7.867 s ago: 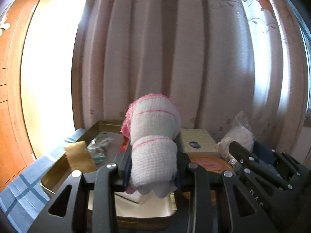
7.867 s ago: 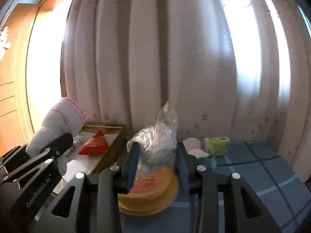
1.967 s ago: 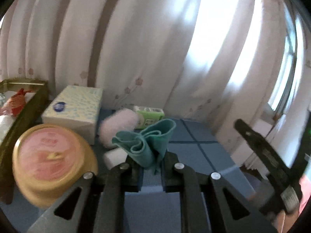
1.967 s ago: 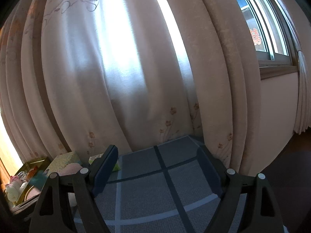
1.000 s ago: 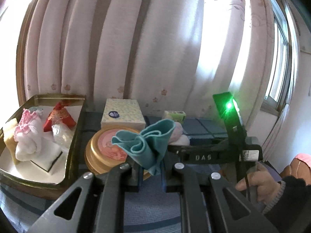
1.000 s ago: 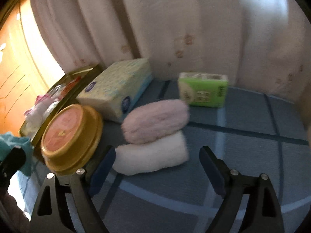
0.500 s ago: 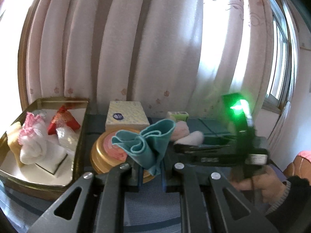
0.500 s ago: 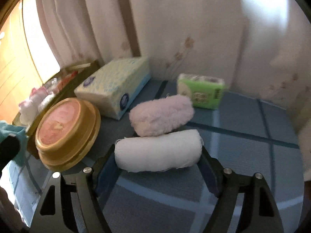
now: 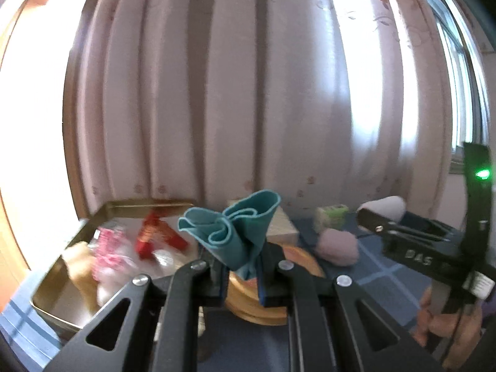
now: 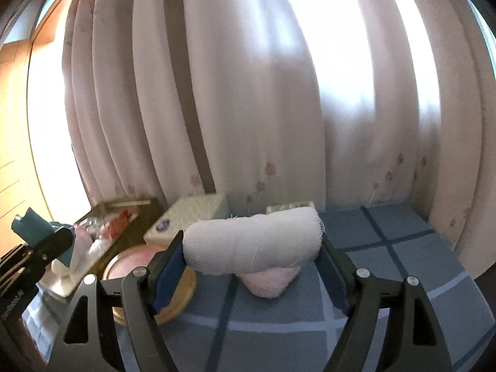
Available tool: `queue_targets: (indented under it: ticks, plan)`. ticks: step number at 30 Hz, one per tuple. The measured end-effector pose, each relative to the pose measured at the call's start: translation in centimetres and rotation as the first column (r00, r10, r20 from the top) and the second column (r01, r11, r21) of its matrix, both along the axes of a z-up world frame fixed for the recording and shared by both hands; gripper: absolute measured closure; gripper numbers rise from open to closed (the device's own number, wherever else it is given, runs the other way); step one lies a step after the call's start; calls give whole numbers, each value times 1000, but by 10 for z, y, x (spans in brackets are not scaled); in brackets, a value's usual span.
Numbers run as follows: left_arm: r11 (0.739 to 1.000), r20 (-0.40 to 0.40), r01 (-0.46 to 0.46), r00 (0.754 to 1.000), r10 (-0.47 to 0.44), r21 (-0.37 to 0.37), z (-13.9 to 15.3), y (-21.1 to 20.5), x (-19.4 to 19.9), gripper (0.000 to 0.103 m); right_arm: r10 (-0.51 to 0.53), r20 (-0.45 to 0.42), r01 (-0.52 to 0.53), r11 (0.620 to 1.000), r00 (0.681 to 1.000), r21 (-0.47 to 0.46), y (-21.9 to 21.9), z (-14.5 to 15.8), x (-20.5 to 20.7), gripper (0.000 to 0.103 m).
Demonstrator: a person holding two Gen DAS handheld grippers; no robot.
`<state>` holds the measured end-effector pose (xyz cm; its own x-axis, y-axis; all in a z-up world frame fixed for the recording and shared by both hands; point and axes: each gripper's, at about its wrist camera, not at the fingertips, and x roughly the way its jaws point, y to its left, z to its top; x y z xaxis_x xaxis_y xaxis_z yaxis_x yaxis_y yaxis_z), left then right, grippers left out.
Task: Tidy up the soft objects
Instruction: 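Carry the teal cloth and white towel roll over the gold tray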
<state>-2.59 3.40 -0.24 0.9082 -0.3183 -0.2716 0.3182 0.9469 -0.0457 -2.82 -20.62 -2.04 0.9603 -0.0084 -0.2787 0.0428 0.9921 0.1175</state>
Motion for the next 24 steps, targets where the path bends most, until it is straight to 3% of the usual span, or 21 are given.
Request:
queue_targets:
  ticks: [8,24]
  plan:
    - [998,-6,-59,998,59,1,-5,28,12,92,-1,42,1,1000,999,11,37,2,0,23]
    - [990,-21,-133,991,132,-44,-7,81,26,92,93,48,-93,996,994,-2,109,10,17,23]
